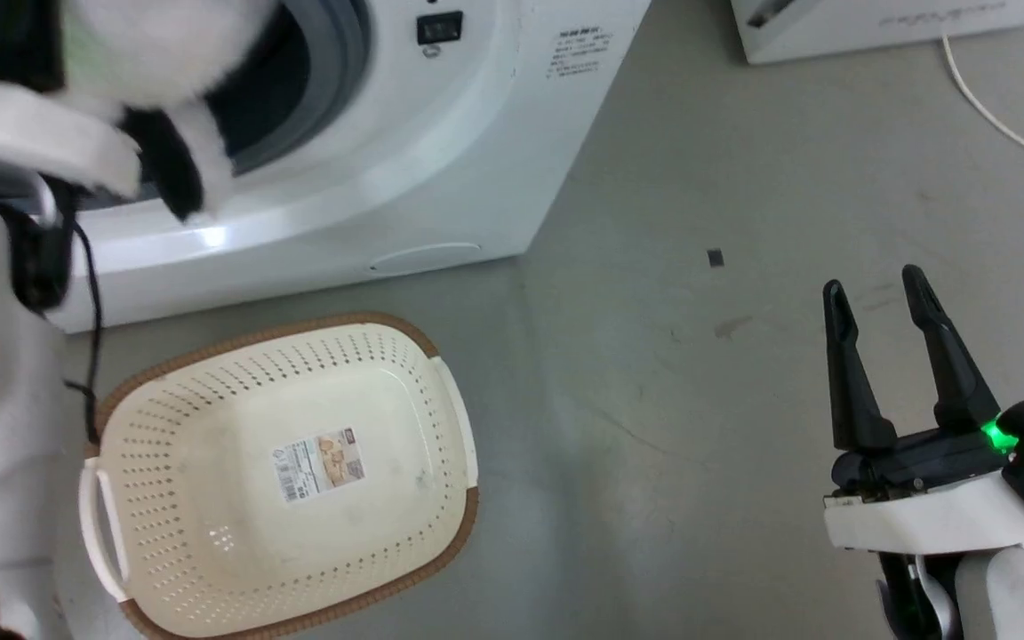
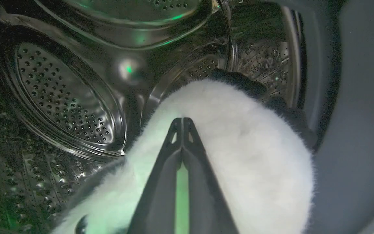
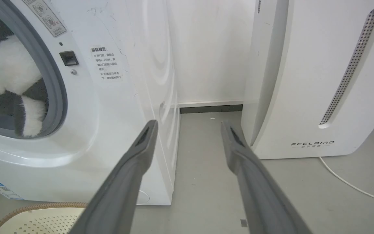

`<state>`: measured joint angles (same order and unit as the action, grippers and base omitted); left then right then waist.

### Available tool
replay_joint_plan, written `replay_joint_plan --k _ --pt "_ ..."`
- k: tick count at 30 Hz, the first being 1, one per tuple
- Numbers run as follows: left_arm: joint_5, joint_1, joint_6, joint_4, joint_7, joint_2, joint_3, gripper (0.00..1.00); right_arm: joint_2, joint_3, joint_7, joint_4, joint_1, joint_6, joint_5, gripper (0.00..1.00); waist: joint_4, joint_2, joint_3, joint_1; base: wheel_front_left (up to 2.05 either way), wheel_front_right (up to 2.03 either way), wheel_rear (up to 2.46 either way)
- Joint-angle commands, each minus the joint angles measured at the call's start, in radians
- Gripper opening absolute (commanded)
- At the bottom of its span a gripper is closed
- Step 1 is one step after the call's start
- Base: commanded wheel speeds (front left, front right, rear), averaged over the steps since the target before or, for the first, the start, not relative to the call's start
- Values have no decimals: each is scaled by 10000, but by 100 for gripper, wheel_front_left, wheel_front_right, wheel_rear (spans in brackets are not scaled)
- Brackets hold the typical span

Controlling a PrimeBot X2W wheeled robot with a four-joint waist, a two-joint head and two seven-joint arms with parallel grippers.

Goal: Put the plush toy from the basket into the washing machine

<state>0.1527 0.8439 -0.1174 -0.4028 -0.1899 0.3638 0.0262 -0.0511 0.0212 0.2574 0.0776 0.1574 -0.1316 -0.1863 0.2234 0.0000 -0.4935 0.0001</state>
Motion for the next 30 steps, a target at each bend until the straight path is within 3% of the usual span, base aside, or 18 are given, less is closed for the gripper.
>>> replay_joint_plan --k 1,14,19,28,29,30 --pt "-5 802 -36 -477 31 225 38 0 9 52 44 48 257 9 -87 100 271 0 -424 -1 0 0 0" --pt "-64 3802 57 -3444 351 995 10 0 9 304 44 139 730 9 -393 100 668 0 -1519 -1 0 0 0" --pt "-141 4194 -56 -4803 845 1038 598 0 9 294 44 146 858 9 -485 100 675 0 -1830 -1 0 0 0" --pt "139 4275 -124 -5782 756 867 1295 0 9 274 44 36 912 9 -401 100 478 0 -1669 -1 0 0 0" --pt "152 4255 -126 -5846 697 843 1453 100 9 264 44 16 906 9 -365 100 434 0 -1601 -1 0 0 0" --pt "173 4241 -127 -5899 599 831 1576 100 9 252 44 -5 899 9 -326 100 386 0 -1523 -1 0 0 0"
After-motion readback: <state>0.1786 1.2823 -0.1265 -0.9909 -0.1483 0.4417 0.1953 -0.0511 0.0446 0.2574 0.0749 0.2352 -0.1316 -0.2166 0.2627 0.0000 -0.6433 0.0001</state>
